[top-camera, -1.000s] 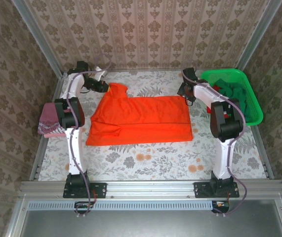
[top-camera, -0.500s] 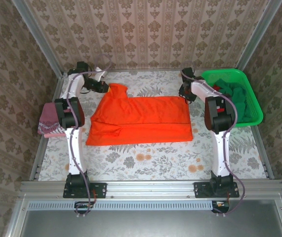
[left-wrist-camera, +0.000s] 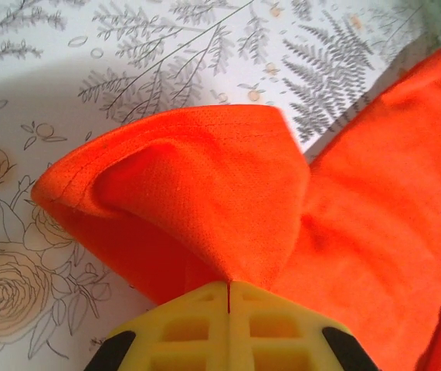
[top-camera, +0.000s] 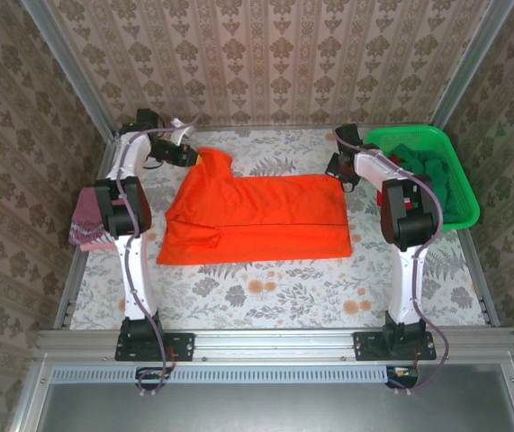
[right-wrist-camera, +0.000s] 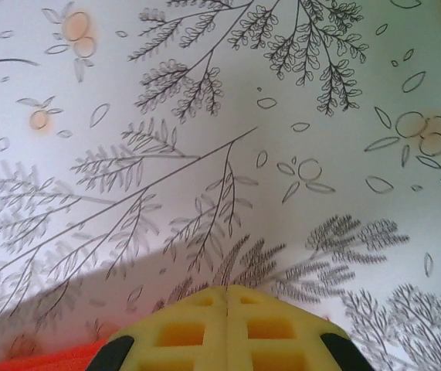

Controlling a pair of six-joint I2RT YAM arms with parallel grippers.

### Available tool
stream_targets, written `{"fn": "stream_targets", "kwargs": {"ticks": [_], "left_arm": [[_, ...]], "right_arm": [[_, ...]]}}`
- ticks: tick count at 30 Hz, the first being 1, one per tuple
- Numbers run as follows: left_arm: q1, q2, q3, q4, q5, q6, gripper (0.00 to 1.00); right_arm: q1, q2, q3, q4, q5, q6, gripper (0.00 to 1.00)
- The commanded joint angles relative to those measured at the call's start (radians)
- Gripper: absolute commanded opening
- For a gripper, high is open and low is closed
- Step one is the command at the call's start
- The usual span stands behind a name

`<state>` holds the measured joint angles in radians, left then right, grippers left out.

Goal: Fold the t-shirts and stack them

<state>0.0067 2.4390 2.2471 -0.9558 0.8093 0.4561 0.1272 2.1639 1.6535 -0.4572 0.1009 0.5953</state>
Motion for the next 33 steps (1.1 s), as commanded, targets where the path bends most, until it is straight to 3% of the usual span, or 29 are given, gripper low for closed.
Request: {"fn": "stream_targets", "kwargs": {"ticks": [1, 10, 19, 33], "left_arm": [[-0.008, -0.125, -0.057, 0.009, 0.043, 0.045, 0.0], [-0.013, -0.313, -0.323, 0.052, -0.027, 0.07, 0.0], [-0.003, -0.436, -0.552, 0.144, -0.019, 0.074, 0.0], [0.062, -0.499, -0.617, 0.146, -0.029, 0.23, 0.0]], "right_arm": [[0.005, -0.099, -0.08, 0.1, -0.033, -0.046, 0.0], [0.017, -0.254, -0.278, 0.195, -0.042, -0.074, 0.0], [0.031, -0.407, -0.449, 0.237, -0.035, -0.076, 0.0], [0.031, -0.589, -0.617, 0.184, 0.032, -0.102, 0.0]]}}
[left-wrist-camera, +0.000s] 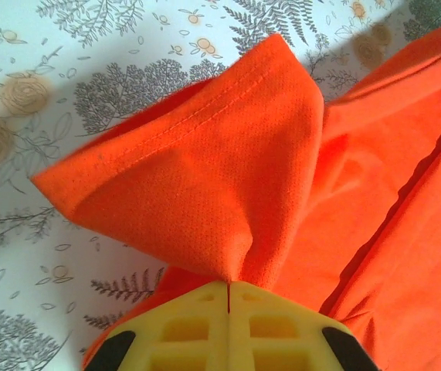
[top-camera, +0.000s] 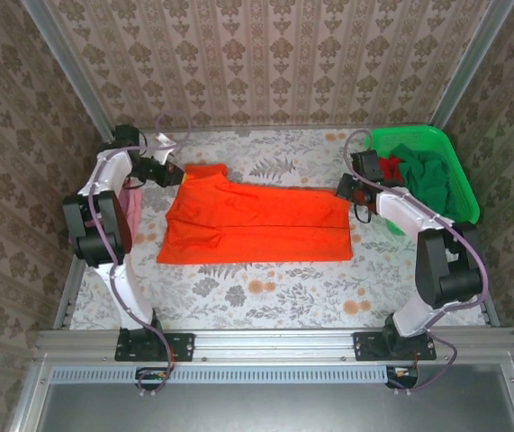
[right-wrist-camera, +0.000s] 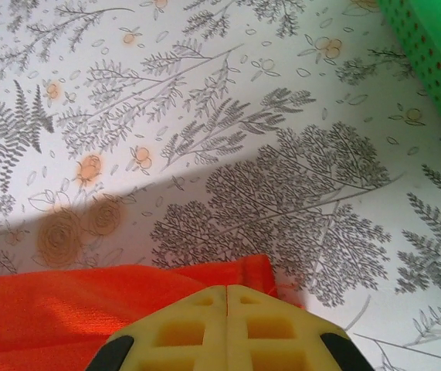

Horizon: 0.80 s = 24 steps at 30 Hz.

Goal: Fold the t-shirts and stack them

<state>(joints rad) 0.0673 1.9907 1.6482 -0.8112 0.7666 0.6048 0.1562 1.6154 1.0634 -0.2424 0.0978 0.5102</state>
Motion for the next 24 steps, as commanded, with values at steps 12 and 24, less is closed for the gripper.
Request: {"fn": "stream_targets", "kwargs": {"ticks": [12, 24], "left_arm": [[0.009, -0.177, -0.173, 0.041, 0.003, 0.108, 0.0], [0.019, -0.286, -0.331, 0.114, -0.047, -0.003, 0.0]], "right_arm": [[0.003, -0.156, -0.101, -0.084, 0.04, -0.006, 0.0], [0.003, -0.277, -0.218, -0.117, 0.0, 0.041, 0.0]]}}
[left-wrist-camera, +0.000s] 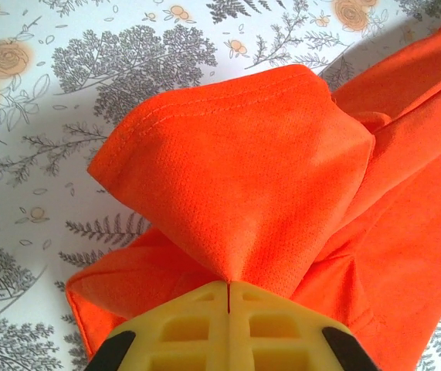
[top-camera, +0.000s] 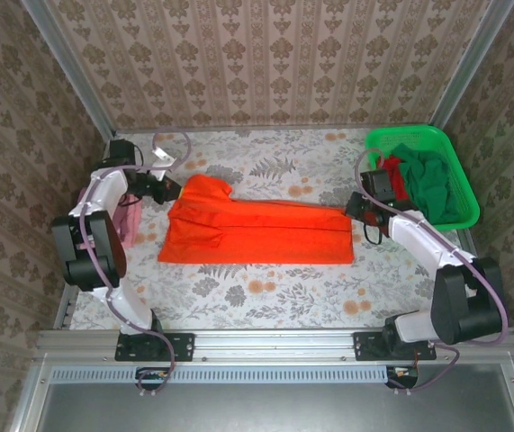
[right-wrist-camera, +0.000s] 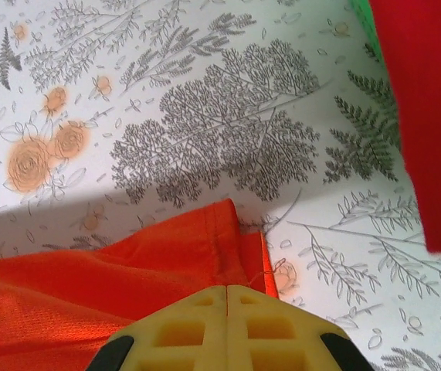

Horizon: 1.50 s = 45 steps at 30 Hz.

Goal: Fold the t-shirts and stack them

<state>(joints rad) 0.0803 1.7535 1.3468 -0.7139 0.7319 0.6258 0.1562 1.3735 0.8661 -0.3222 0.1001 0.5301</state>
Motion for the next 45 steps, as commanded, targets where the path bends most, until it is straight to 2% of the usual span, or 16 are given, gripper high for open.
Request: {"fn": "stream_targets", "kwargs": {"ticks": [1, 9, 14, 26, 35, 41, 45], "left_arm": [[0.006, -0.056, -0.044, 0.024, -0.027, -0.028, 0.0], [0.006, -0.077, -0.106, 0.011, -0.083, -0.084, 0.0], [-0.015, -0.156, -0.17, -0.003, -0.156, -0.138, 0.0], [-0.026, -0.246, -0.241, -0.061, -0.242, -0.17, 0.0], [-0.026, -0.264, -0.22, -0.072, -0.226, -0.178, 0.0], [-0.026, -0.317, -0.272, -0.072, -0.261, -0.185, 0.0], [-0.025, -0.299, -0.245, -0.082, -0.257, -0.189, 0.0]], "right_arm": [[0.003, -0.039, -0.026, -0.041, -0.013, 0.024, 0.0], [0.003, -0.051, -0.056, -0.071, -0.036, 0.033, 0.0], [0.003, -0.037, -0.057, -0.082, -0.028, 0.026, 0.0], [-0.003, 0.054, 0.019, -0.052, -0.017, 0.023, 0.0], [-0.02, 0.162, 0.244, -0.056, 0.034, -0.046, 0.0], [-0.029, 0.119, 0.176, 0.006, 0.026, -0.037, 0.0], [-0.066, 0.163, 0.244, 0.032, 0.01, -0.074, 0.0]]}}
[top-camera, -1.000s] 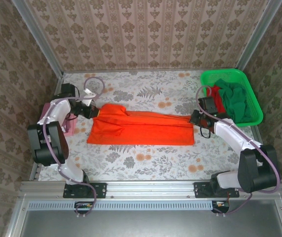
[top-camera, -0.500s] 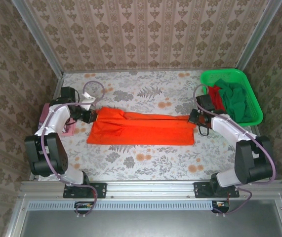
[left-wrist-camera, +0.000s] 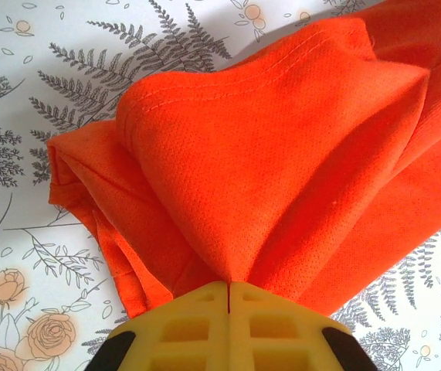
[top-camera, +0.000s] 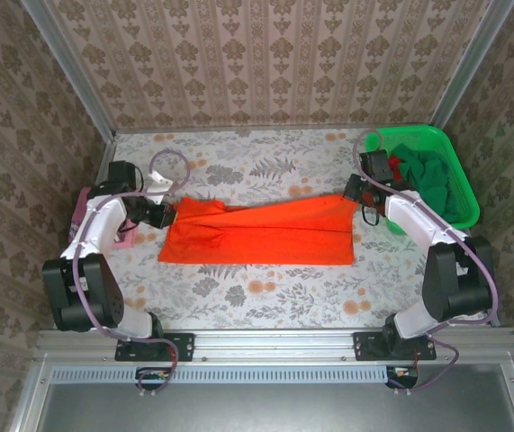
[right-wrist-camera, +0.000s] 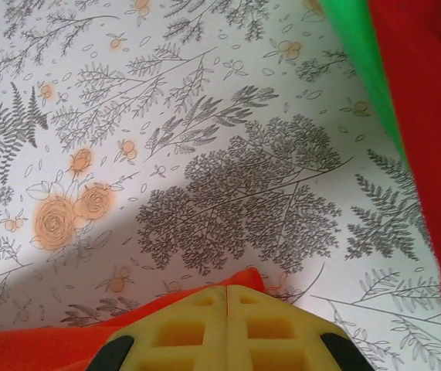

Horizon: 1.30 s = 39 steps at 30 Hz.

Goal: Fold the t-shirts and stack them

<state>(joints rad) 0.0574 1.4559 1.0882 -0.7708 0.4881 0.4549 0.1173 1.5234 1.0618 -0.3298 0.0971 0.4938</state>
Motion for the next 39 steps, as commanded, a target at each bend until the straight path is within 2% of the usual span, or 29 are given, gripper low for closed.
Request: {"fn": "stream_targets", "kwargs": {"ticks": [1, 4, 7, 18, 30, 32, 33, 35, 36, 37, 39], "left_arm": [[-0.004, -0.002, 0.015, -0.022, -0.01, -0.019, 0.0], [-0.004, -0.013, 0.015, -0.026, -0.005, -0.021, 0.0], [-0.003, -0.033, 0.01, -0.051, -0.026, -0.015, 0.0], [-0.005, -0.022, -0.03, -0.077, -0.105, -0.044, 0.0], [-0.035, 0.022, -0.057, -0.117, -0.187, -0.071, 0.0], [-0.043, 0.024, -0.066, -0.117, -0.203, -0.079, 0.04], [-0.047, 0.027, -0.065, -0.122, -0.212, -0.085, 0.1], [-0.052, 0.028, -0.047, -0.143, -0.221, -0.111, 0.48], [-0.054, 0.02, -0.031, -0.157, -0.21, -0.123, 0.63], [-0.055, 0.008, -0.015, -0.166, -0.198, -0.141, 0.74], [-0.062, -0.027, 0.012, -0.17, -0.175, -0.178, 0.93]], "right_arm": [[-0.035, 0.042, 0.083, 0.034, 0.012, -0.043, 0.0], [-0.042, 0.117, 0.171, 0.018, -0.007, -0.047, 0.0], [-0.042, 0.133, 0.178, 0.025, -0.032, -0.03, 0.0], [-0.043, -0.059, -0.119, 0.033, -0.069, 0.036, 0.0], [-0.039, -0.112, -0.254, 0.023, -0.124, 0.095, 0.0], [-0.038, -0.117, -0.272, 0.025, -0.128, 0.101, 0.03], [-0.038, -0.12, -0.273, 0.021, -0.126, 0.101, 0.13], [-0.037, -0.125, -0.266, 0.008, -0.119, 0.092, 0.34], [-0.038, -0.158, -0.258, 0.006, -0.116, 0.082, 0.44], [-0.036, -0.17, -0.248, 0.004, -0.117, 0.069, 0.52], [-0.024, -0.179, -0.221, -0.002, -0.117, 0.032, 0.62]]}}
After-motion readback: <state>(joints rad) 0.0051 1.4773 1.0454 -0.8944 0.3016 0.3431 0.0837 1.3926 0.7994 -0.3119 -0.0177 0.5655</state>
